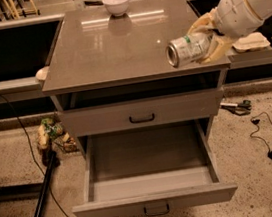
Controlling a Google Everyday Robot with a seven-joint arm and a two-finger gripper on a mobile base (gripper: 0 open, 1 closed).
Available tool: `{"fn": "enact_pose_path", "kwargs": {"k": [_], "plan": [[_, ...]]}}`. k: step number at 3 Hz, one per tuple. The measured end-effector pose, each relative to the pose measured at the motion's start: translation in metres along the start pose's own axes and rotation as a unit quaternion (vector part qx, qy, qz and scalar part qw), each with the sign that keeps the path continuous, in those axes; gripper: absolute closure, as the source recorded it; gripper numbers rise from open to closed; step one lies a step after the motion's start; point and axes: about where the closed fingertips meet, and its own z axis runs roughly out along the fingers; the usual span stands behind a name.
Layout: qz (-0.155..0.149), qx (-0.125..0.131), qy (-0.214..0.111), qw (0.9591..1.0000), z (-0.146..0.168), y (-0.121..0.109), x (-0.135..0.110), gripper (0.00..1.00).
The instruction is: Pick 7up can from middle drawer and place on counter
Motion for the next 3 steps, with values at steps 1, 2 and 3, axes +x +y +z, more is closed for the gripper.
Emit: {"fn": "enact_pose_path", "kwargs": {"k": [1, 2, 3], "plan": [[0.014, 0.007, -0.014, 0.9998, 0.025, -0.046, -0.020, 1.00], [0.050, 0.011, -0.024, 0.9984, 0.058, -0.082, -0.022, 1.00], [0.090, 0.007, -0.029, 0.9955, 0.091, -0.105, -0.012, 1.00]]}}
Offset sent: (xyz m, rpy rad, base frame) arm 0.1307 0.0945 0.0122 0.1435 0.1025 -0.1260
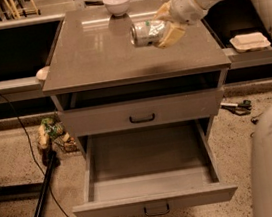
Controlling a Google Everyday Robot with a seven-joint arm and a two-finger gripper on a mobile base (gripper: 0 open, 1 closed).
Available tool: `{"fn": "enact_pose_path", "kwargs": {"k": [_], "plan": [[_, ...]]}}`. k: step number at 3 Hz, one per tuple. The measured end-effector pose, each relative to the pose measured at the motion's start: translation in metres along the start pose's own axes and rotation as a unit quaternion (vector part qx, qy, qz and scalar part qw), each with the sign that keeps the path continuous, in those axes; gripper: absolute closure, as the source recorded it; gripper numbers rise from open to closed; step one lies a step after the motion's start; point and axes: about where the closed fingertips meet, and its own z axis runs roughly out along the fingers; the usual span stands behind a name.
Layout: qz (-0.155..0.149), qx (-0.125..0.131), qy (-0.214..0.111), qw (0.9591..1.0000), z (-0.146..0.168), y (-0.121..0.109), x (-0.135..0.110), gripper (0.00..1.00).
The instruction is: Pick 7up can from middle drawer and place on counter
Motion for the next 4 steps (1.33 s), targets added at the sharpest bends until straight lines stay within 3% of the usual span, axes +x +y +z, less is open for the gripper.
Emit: {"fn": "enact_pose_path", "kwargs": {"k": [1, 2, 4], "plan": [[0.038, -0.007, 0.003, 0.9993, 0.028, -0.013, 0.016, 1.00], [0.062, -0.012, 0.010, 0.9979, 0.046, -0.022, 0.029, 0.88], [0.086, -0.012, 0.013, 0.9961, 0.059, -0.032, 0.041, 0.42]]}}
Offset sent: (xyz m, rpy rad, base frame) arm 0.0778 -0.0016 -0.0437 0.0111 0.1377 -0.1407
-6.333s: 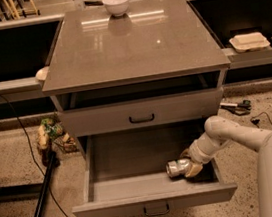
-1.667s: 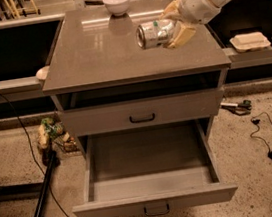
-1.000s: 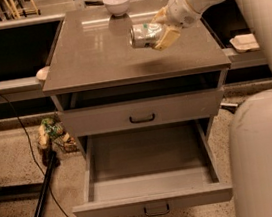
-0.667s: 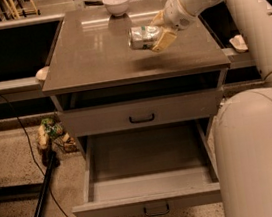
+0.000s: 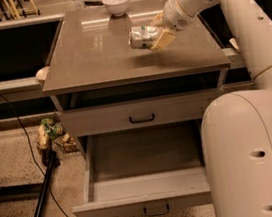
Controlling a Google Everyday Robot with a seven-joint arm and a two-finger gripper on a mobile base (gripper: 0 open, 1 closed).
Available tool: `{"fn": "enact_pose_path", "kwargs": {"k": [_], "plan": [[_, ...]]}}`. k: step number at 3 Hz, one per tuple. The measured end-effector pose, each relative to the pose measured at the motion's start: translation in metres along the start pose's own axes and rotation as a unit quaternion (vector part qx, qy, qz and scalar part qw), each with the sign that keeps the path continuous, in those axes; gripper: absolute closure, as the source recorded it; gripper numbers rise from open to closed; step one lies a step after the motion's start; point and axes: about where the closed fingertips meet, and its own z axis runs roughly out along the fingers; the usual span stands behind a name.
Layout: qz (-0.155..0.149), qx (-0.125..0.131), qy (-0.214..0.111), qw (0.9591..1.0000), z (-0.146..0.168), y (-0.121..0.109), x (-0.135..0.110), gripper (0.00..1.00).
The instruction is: Pick 7up can from middle drawer and place on counter
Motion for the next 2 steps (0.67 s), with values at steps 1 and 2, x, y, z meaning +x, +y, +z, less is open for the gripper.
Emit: {"fn": "enact_pose_path", "kwargs": {"k": [1, 2], "plan": [[0.006, -0.001, -0.002, 1.0000, 0.0034, -0.0024, 0.0034, 0.19], [0.007, -0.006, -0.006, 0.9999, 0.0052, -0.0018, 0.0064, 0.00]]}}
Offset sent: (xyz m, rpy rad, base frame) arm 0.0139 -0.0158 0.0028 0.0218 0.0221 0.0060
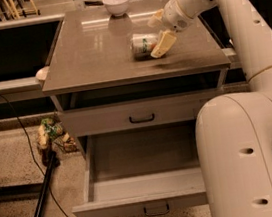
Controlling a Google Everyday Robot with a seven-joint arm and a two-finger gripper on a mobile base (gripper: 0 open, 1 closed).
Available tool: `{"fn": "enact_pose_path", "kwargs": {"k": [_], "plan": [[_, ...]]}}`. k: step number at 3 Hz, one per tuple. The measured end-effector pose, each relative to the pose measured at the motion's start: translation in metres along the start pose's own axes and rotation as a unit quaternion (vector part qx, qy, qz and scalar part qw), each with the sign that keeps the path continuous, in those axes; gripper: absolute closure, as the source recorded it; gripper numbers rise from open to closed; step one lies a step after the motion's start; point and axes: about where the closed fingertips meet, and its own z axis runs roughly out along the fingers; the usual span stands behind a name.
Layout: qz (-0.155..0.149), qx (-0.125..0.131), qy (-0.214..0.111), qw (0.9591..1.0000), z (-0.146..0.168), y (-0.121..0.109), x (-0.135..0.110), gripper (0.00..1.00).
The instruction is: Pick 7up can from middle drawer and place on counter
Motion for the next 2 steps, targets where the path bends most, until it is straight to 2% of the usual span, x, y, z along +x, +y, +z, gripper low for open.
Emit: {"fn": "enact_pose_path", "kwargs": {"k": [1, 2], "plan": [[-0.003, 0.001, -0.014, 0.9999, -0.007, 0.001, 0.003, 0.00], [-0.015, 0.016, -0.051, 0.9985, -0.039, 0.005, 0.005, 0.00]]}}
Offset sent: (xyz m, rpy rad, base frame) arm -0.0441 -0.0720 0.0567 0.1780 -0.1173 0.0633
